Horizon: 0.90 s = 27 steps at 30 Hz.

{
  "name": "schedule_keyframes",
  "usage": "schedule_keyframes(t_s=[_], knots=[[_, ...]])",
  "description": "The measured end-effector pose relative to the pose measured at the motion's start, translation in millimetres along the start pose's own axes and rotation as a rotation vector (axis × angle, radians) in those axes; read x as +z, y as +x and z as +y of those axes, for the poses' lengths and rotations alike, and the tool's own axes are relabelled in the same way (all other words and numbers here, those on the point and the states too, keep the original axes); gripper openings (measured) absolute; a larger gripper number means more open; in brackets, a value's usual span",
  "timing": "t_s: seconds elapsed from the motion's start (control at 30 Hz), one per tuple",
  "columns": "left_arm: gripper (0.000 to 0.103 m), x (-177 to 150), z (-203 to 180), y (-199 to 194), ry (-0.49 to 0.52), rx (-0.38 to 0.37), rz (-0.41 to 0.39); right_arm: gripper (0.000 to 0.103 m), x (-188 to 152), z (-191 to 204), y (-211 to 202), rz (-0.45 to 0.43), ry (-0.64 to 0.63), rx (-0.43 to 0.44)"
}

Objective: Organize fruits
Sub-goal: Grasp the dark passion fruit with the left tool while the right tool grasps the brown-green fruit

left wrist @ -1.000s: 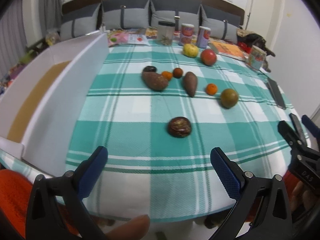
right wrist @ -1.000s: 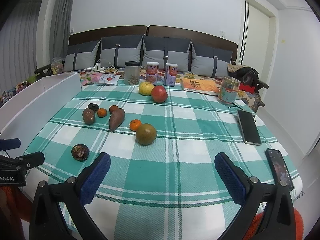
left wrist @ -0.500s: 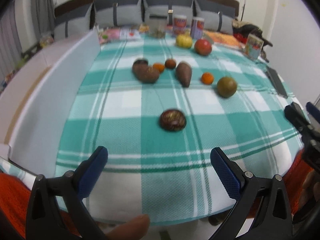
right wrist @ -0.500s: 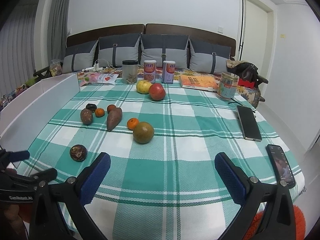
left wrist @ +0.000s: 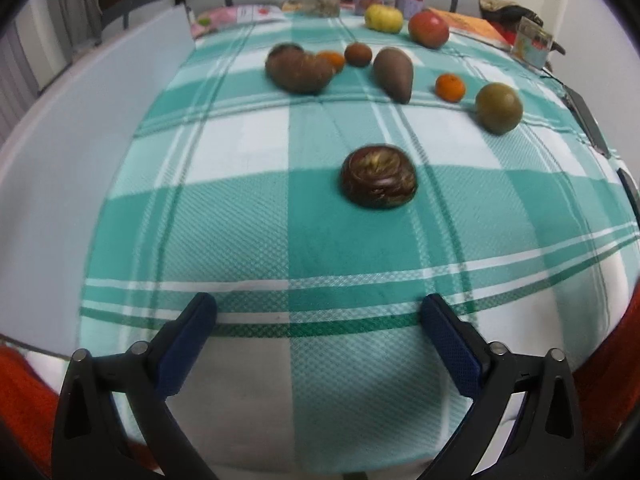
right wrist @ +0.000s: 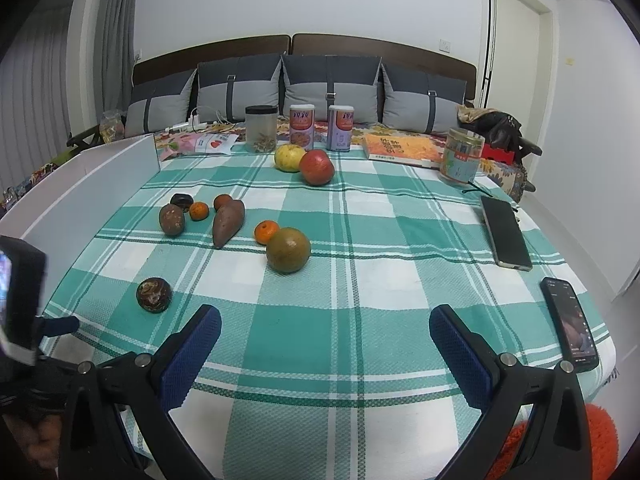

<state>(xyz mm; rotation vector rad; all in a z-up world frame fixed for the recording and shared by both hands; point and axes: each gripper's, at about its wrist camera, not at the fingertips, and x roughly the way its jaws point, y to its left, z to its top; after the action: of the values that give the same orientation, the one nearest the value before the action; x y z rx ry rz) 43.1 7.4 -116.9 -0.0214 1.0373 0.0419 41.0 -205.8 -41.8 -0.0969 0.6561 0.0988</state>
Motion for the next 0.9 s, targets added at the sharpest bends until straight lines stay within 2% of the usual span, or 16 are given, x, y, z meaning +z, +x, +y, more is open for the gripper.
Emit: schedule_keyframes(t_s=[0.2,0.33,0.43,0.47,0.53,0.6,0.67,0.73,0.8,0.9], knots=[[0.103,-1,-1,0,0.010,-0.015,-0.016,0.103,0,0,3,0.007,0.007,0.004],[0.103,-3,4,0,0.058,-0.058,-0.056,0.103,-2,0,7,0.024,0.011,0.011],[0.102,9,4,4,0.057,-0.069,-0.005,0.103,-2,0,9,0.032,0.014,0.015],[0.102,14,5,4,0.049,-0.096,-0.001,0.103,-2,0,9,0.031,0.012,0.016],[0.102,30,5,1,0.040,-0.220,-0.024,0.103,-2,0,7,0.031,0.011,0.018],[0.102,41,0,3,0.057,-0.254,-0.029,0.103,-2,0,7,0.033,0.012,0.017],[0.101,52,-9,10,0.092,-0.235,-0.027,0.103,-3,-1,7,0.038,0.017,0.016],[0.096,57,-13,14,0.105,-0.216,-0.034,0.103,-3,-4,8,0.042,0.023,0.014],[0.069,59,-16,16,0.113,-0.203,-0.036,0.103,-3,-8,8,0.047,0.033,0.012],[0.052,57,-17,21,0.116,-0.194,-0.025,0.103,-3,-13,11,0.062,0.058,0.011]])
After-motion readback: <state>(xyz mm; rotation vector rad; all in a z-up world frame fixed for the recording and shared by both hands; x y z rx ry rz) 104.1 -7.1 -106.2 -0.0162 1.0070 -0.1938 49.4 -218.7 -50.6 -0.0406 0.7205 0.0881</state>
